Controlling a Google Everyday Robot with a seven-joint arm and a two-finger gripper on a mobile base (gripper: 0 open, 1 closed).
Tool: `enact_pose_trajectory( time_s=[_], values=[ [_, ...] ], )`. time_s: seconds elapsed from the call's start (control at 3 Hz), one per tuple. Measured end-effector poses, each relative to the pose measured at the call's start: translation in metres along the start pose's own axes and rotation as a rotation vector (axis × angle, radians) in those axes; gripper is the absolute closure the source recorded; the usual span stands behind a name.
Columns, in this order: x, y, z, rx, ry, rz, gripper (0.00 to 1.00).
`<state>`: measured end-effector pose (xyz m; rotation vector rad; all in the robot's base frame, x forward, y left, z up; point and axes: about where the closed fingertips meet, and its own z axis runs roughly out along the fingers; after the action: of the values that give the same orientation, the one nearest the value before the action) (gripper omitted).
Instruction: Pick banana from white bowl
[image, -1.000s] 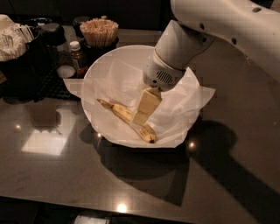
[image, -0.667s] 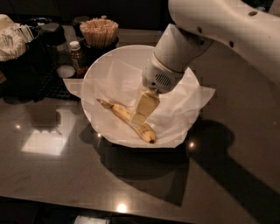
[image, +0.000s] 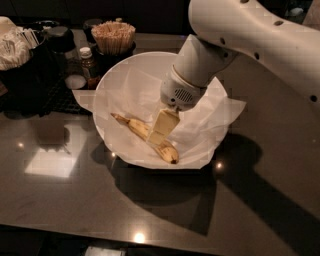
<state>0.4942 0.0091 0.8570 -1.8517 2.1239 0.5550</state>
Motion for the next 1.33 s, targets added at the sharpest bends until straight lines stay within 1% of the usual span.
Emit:
enact_pose_trajectory(
  time_s=[0.33, 0.67, 1.0, 1.33],
  values=[
    [0.000, 0.001, 0.004, -0.010, 0.004, 0.003, 0.37],
    [0.000, 0.007, 0.009, -0.017, 0.014, 0.012, 0.44],
    [0.001, 0.010, 0.013, -0.021, 0.021, 0.021, 0.62],
    [0.001, 0.010, 0.016, -0.027, 0.024, 0.022, 0.73]
  ],
)
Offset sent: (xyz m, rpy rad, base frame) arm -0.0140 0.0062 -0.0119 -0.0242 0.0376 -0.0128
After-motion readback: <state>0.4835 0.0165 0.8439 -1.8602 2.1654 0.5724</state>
